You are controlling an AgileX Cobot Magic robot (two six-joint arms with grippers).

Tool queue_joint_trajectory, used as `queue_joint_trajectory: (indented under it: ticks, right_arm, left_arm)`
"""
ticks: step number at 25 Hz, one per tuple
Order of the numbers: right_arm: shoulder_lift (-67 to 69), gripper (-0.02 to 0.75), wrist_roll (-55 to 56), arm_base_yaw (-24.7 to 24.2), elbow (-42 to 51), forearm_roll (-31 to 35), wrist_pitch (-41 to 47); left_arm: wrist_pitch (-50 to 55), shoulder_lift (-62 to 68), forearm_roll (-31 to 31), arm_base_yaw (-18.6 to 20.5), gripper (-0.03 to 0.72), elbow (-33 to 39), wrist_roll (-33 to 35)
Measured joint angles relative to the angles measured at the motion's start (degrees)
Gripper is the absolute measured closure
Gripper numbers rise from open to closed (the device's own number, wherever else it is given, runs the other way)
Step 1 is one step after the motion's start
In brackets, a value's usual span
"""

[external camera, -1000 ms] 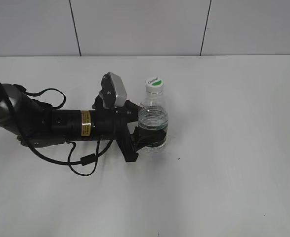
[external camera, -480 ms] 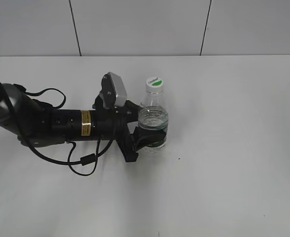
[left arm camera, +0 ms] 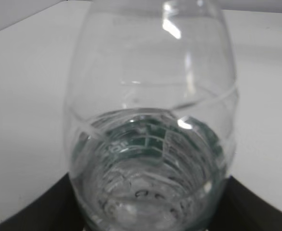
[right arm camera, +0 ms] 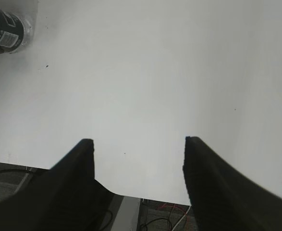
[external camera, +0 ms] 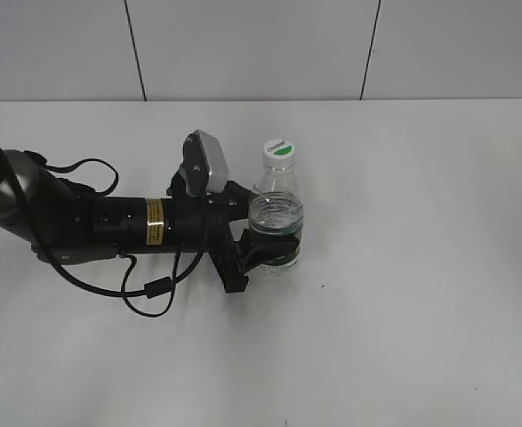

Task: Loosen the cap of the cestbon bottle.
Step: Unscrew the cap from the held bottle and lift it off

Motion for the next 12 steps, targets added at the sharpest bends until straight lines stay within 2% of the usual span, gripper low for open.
queue_joint_trajectory:
  ticks: [3,12]
  right_arm:
    - [4.05,0.288,-0.06,1.93,-2.89,0.28,0.0]
    - [17.29,0.288,1.06,16.65,-17.33,0.23,0.06]
  left_arm:
    - [0.0,0.0,0.12,0.0,0.273,0.0,0.0]
    - [0.0,0.0,0.18,0.0,0.273,-0.05,0.0]
